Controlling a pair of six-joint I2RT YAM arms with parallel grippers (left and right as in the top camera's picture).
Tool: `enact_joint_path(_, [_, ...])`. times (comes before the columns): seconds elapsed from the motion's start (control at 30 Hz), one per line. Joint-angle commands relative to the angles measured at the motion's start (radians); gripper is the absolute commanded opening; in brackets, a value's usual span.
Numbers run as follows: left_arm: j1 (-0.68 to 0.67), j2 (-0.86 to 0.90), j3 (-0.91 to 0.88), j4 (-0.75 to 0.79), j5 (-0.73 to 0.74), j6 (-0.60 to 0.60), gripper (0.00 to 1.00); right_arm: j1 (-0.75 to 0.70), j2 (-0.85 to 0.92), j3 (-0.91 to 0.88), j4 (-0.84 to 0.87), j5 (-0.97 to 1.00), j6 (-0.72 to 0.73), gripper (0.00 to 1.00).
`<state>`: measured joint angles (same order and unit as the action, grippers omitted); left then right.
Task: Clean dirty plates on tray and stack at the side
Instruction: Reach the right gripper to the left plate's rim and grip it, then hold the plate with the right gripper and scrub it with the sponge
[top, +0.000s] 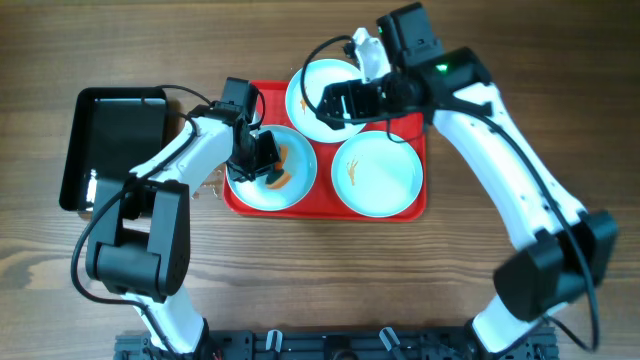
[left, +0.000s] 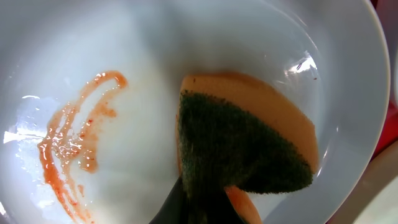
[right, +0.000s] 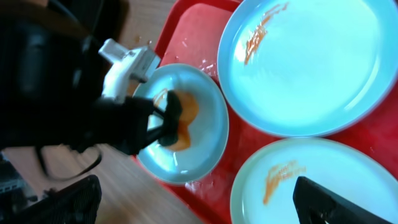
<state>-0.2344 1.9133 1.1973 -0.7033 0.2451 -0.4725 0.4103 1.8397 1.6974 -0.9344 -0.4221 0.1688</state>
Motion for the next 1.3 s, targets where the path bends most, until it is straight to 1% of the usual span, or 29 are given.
enact_joint_path(0.0, [0.001, 0.013, -0.004, -0.008, -0.025, 0.016, 0.04, 0.01, 0.091, 0.008, 0.062, -0.03, 0.068, 0.91])
enact_joint_path(0.03, [0.001, 0.013, -0.004, -0.008, -0.025, 0.016, 0.04, 0.01, 0.113, 0.004, 0.09, -0.023, 0.078, 0.7])
enact_joint_path(0.07, [0.001, 0.013, -0.004, -0.008, -0.025, 0.016, 0.04, 0.01, 0.134, 0.0, 0.101, -0.023, 0.09, 0.64])
enact_joint_path(0.1, [0.001, 0.013, -0.004, -0.008, -0.025, 0.016, 0.04, 0.011, 0.153, -0.002, 0.106, -0.023, 0.105, 0.69])
enact_joint_path(0.23, [0.001, 0.013, -0.004, -0.008, -0.024, 0.016, 0.04, 0.032, 0.242, -0.002, 0.111, -0.023, 0.126, 0.68])
enact_joint_path(0.27, [0.001, 0.013, -0.004, -0.008, -0.024, 0.016, 0.04, 0.042, 0.264, -0.002, 0.116, -0.023, 0.126, 0.68])
enact_joint_path(0.33, [0.001, 0.013, -0.004, -0.007, -0.024, 0.016, 0.04, 0.065, 0.3, -0.002, 0.132, -0.023, 0.135, 0.6])
enact_joint_path(0.4, [0.001, 0.013, -0.004, -0.008, -0.024, 0.016, 0.04, 0.089, 0.322, -0.002, 0.15, -0.013, 0.148, 0.6])
enact_joint_path(0.5, [0.001, 0.013, -0.004, -0.008, -0.024, 0.016, 0.04, 0.117, 0.332, -0.003, 0.144, 0.092, 0.163, 0.61])
enact_joint_path(0.53, [0.001, 0.013, -0.004, -0.008, -0.025, 0.016, 0.04, 0.132, 0.332, -0.003, 0.132, 0.173, 0.202, 0.6])
enact_joint_path(0.6, [0.001, 0.013, -0.004, -0.008, -0.024, 0.016, 0.04, 0.142, 0.332, -0.005, 0.13, 0.191, 0.199, 0.57])
enact_joint_path(0.67, [0.001, 0.013, -0.004, -0.008, -0.025, 0.016, 0.04, 0.148, 0.334, -0.011, 0.129, 0.204, 0.198, 0.52])
enact_joint_path(0.7, [0.001, 0.013, -0.004, -0.008, -0.025, 0.016, 0.04, 0.149, 0.334, -0.023, 0.127, 0.233, 0.201, 0.42])
enact_joint_path(0.73, [0.001, 0.013, -0.004, -0.008, -0.024, 0.016, 0.04, 0.149, 0.334, -0.035, 0.13, 0.248, 0.201, 0.4])
enact_joint_path(0.9, [0.001, 0.013, -0.004, -0.005, -0.025, 0.016, 0.04, 0.15, 0.334, -0.091, 0.175, 0.241, 0.199, 0.4])
enact_joint_path(1.07, [0.001, 0.013, -0.004, -0.004, -0.024, 0.016, 0.04, 0.15, 0.334, -0.101, 0.187, 0.214, 0.199, 0.4])
enact_joint_path(1.27, [0.001, 0.013, -0.004, 0.018, 0.018, 0.016, 0.04, 0.152, 0.336, -0.143, 0.219, 0.182, 0.201, 0.39])
